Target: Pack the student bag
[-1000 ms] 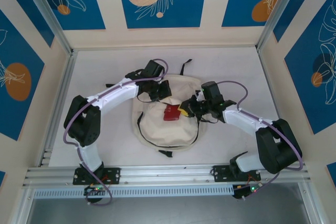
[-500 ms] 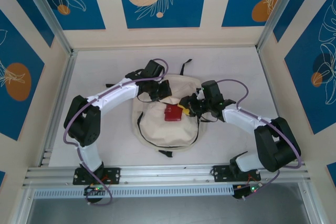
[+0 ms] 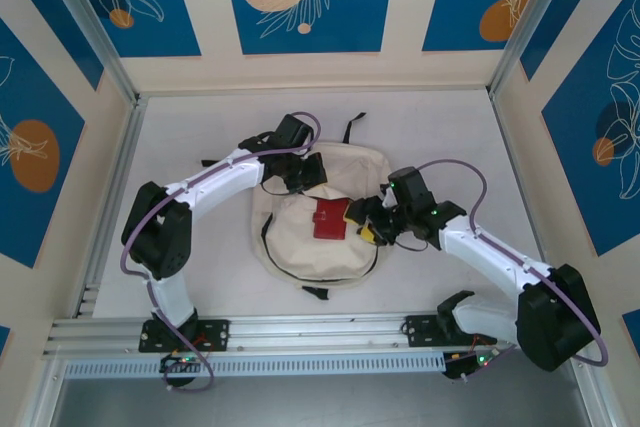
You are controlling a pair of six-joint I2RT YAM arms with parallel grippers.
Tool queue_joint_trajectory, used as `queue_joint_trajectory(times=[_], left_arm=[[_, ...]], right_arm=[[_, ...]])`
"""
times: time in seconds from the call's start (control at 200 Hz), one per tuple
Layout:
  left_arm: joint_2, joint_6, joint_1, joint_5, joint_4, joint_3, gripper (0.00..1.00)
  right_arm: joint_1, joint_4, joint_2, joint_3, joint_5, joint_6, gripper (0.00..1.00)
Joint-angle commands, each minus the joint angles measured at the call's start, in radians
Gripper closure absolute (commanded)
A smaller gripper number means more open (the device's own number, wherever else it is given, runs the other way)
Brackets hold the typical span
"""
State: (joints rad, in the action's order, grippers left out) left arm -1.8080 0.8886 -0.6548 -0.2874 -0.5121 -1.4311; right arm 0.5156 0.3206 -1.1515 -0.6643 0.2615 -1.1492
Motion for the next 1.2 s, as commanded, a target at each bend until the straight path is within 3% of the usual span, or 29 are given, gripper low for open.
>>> queue_joint_trajectory(times=[0.0, 0.62, 0.935, 1.195], left_arm=[[0.007, -0.004, -0.005, -0.031, -0.006, -0.005, 0.95], [0.016, -0.002, -0.005, -0.038, -0.008, 0.003, 0.95], [0.025, -0.002, -0.005, -0.036, -0.012, -0.004, 0.95], [0.030, -0.013, -0.001, -0.016, -0.030, 0.000, 0.95]], right_arm=[[0.032, 0.029, -0.023, 0.004, -0.005, 0.023, 0.47], [0.063, -0.076, -0.158, -0.052, 0.033, 0.056, 0.66], [0.056, -0.087, -0.101, -0.044, 0.008, 0.030, 0.87], [-0.045, -0.272, -0.089, 0.011, 0.168, -0.088, 0.90]])
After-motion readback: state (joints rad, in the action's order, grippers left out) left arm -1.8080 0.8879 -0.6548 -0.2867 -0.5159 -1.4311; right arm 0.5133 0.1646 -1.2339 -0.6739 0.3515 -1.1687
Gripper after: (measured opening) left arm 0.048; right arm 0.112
